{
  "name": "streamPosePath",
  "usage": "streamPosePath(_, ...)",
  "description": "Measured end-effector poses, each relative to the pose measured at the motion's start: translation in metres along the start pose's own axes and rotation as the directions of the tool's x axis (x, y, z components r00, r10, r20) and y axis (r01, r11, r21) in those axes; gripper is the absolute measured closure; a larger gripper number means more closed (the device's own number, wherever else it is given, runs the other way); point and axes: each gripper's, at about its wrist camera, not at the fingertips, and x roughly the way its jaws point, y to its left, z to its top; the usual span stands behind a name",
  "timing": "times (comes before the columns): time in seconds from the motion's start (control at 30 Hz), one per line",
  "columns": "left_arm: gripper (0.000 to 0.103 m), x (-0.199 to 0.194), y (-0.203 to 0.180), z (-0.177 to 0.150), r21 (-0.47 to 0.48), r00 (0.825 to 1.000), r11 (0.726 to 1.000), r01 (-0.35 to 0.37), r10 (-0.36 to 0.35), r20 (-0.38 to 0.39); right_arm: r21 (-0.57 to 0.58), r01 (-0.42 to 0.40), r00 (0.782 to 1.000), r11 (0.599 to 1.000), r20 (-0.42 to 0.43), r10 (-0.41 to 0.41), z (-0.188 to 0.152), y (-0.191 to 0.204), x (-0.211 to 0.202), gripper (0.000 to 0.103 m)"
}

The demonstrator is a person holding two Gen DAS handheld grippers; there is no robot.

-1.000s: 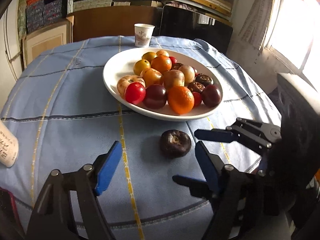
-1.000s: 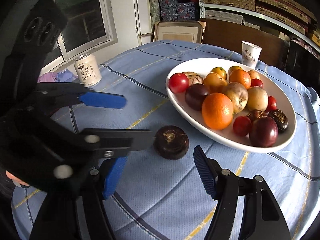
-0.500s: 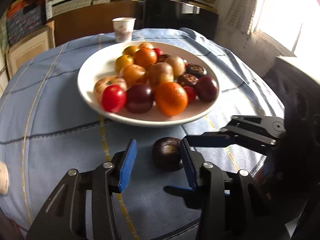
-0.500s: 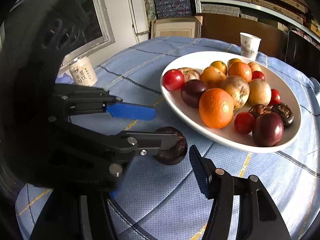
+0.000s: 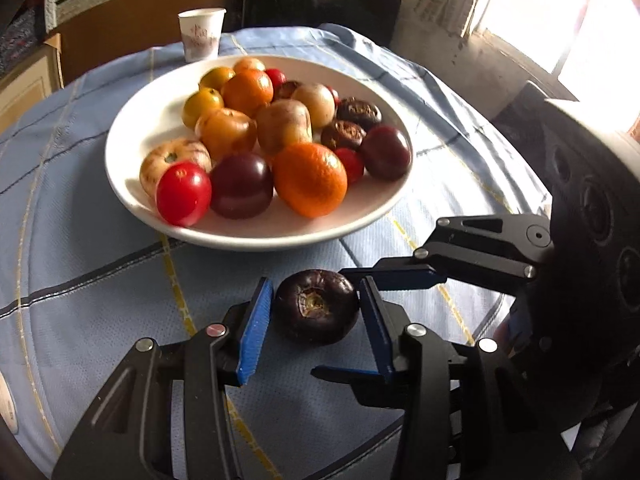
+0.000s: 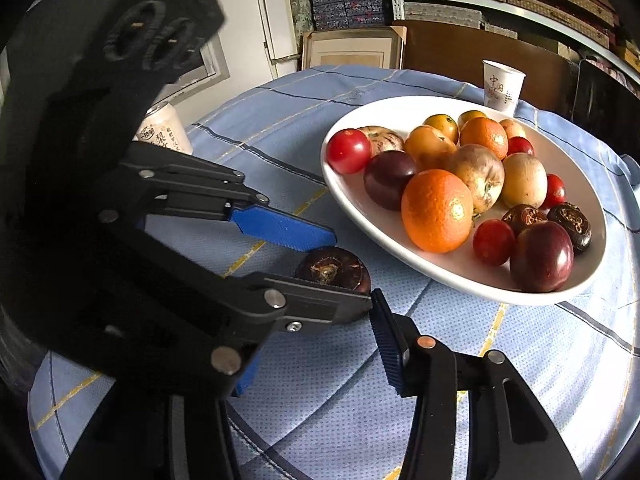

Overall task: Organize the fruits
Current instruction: 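Carry the mangosteen onto the white plate and open the left tool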

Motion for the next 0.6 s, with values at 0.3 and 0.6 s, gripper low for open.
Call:
streamPosePath(0.3,0.06,0.003,0.016,-0.001,-0.081,0.997,0.995,0.065,-0.068,-0.025,-0.057,-0.01,1.0,0.998,0.003,0.01,0.01,0.004,0.007,0.053)
streamPosePath(0.6,0.06,-0.003,0.016,-0.004,-0.116,0.997,0.991,0.062,-0.065,-0.028,-0.1,0.015,0.999,0.995,0.032,-0.012,0.012,0.01,0.003,0.057)
